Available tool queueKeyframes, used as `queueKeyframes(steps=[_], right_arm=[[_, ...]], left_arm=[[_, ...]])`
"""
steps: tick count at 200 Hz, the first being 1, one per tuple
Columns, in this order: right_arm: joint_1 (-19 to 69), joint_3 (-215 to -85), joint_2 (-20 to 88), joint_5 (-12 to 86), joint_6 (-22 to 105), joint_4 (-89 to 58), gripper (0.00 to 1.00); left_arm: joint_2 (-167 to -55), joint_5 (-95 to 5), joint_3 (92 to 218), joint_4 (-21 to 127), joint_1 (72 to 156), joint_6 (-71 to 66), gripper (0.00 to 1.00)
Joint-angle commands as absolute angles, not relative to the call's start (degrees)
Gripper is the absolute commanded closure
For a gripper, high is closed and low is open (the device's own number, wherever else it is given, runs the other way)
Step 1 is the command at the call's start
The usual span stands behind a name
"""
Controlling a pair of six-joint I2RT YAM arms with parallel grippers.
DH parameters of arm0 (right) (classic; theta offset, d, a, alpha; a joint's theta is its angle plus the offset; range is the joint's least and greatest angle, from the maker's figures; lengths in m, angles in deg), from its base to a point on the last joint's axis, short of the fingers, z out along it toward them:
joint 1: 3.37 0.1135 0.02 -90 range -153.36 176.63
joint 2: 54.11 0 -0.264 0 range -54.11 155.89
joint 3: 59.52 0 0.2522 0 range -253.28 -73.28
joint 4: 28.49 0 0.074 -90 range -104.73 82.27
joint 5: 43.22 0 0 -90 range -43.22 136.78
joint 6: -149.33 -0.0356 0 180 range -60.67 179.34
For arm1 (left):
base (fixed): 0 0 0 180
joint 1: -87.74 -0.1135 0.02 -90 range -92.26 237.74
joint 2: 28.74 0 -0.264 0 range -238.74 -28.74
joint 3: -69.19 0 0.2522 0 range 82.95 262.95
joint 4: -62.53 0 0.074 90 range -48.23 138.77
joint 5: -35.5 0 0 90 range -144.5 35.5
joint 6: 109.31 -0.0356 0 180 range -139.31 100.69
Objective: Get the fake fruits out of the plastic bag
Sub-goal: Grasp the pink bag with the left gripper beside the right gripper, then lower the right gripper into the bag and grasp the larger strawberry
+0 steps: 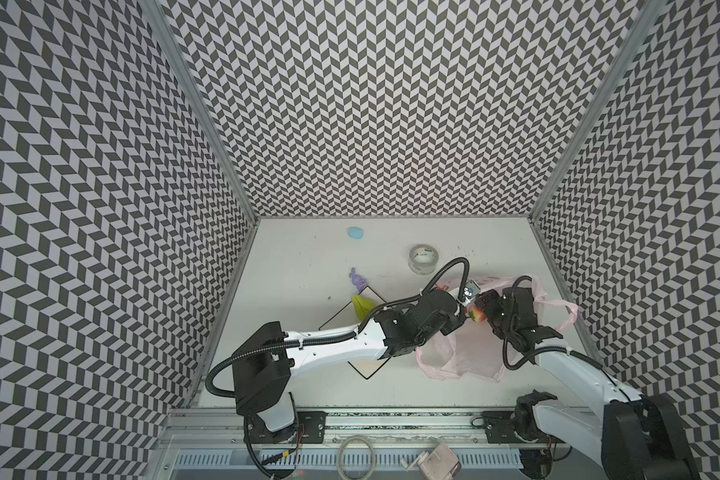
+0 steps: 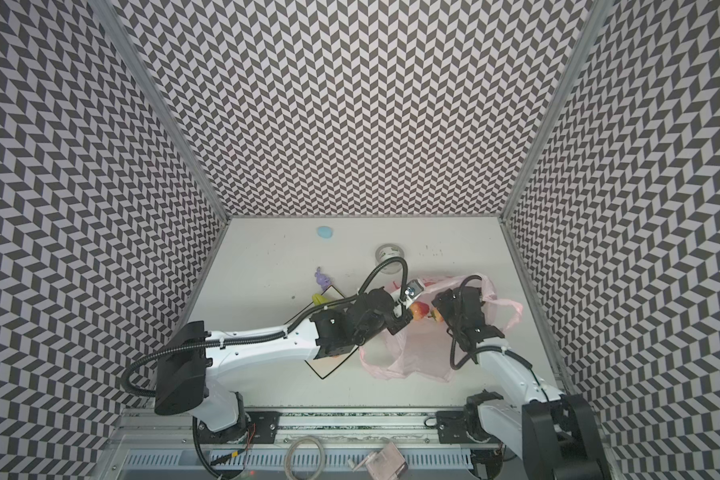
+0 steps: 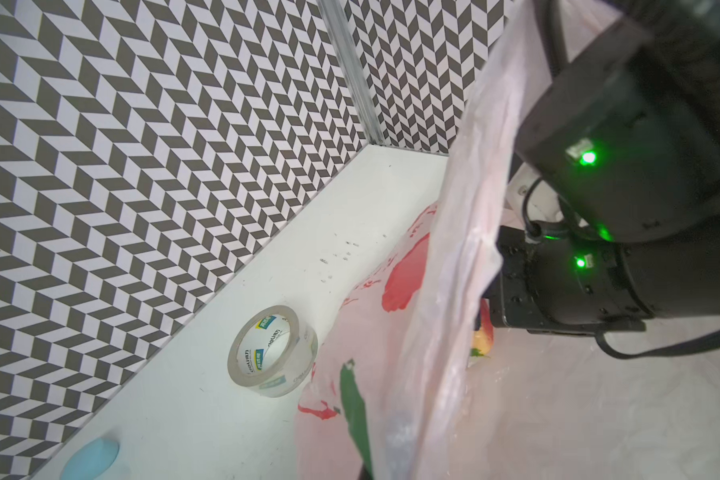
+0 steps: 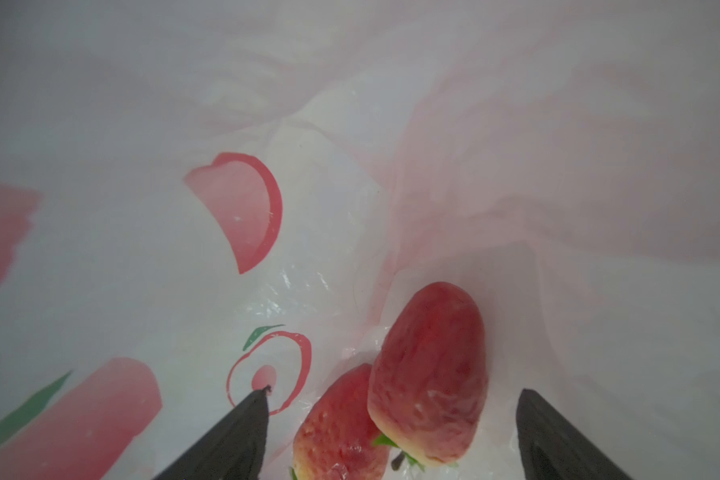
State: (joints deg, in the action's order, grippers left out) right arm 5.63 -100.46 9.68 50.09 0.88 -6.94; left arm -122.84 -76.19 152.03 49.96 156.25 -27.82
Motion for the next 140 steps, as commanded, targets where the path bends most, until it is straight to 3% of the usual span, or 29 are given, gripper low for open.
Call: queueKeyframes(steps=[1, 140], right_arm=[[5.3, -106.1, 13.2, 52.8, 5.4, 0.0, 0.10], [7.1, -116.6, 30.7, 48.0, 12.6, 3.3, 0.23]], left_arm=[[-120.5, -75.1, 150.6, 52.5, 156.2, -26.4, 1.00], [-119.3, -72.8, 145.9, 54.7, 156.1, -25.0, 1.00]])
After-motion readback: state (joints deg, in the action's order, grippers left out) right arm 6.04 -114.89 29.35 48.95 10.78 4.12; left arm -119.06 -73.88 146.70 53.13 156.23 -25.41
